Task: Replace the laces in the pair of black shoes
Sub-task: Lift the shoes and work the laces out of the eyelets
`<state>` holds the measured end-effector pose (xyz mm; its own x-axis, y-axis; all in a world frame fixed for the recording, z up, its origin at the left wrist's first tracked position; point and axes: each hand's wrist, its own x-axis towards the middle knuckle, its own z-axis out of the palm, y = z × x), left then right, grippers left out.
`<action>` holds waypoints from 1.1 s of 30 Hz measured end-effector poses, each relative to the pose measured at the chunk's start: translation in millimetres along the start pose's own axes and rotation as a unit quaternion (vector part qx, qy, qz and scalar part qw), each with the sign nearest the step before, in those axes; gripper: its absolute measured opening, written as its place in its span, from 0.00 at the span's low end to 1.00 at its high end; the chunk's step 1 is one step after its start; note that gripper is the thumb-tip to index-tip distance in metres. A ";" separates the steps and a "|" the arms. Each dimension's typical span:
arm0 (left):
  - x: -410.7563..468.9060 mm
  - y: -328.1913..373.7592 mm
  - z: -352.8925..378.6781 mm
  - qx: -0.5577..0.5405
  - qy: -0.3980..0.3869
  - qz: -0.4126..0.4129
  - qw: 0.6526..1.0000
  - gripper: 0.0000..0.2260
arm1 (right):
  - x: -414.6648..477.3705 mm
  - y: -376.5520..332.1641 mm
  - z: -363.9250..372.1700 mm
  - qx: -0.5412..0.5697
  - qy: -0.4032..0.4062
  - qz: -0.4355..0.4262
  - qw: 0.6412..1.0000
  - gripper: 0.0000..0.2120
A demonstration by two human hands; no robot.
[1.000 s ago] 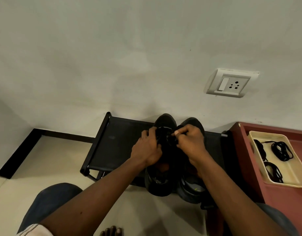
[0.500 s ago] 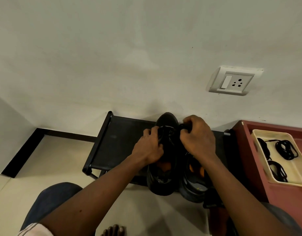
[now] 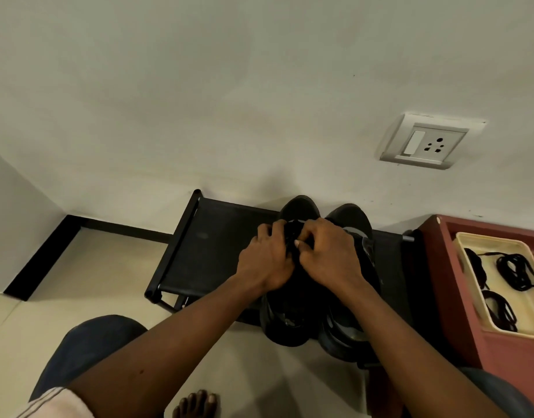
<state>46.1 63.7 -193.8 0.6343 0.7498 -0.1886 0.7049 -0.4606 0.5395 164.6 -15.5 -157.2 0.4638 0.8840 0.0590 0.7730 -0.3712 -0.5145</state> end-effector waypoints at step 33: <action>2.4 -1.8 -3.6 -0.016 -0.027 -0.010 0.999 0.31 | 0.4 11.5 -20.4 0.031 -0.017 0.006 0.999 0.09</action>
<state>45.3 68.0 -192.3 0.6366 0.7320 -0.2428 0.7079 -0.4297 0.5606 182.5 -25.2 -145.6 0.4570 0.8892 0.0234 0.7382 -0.3645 -0.5677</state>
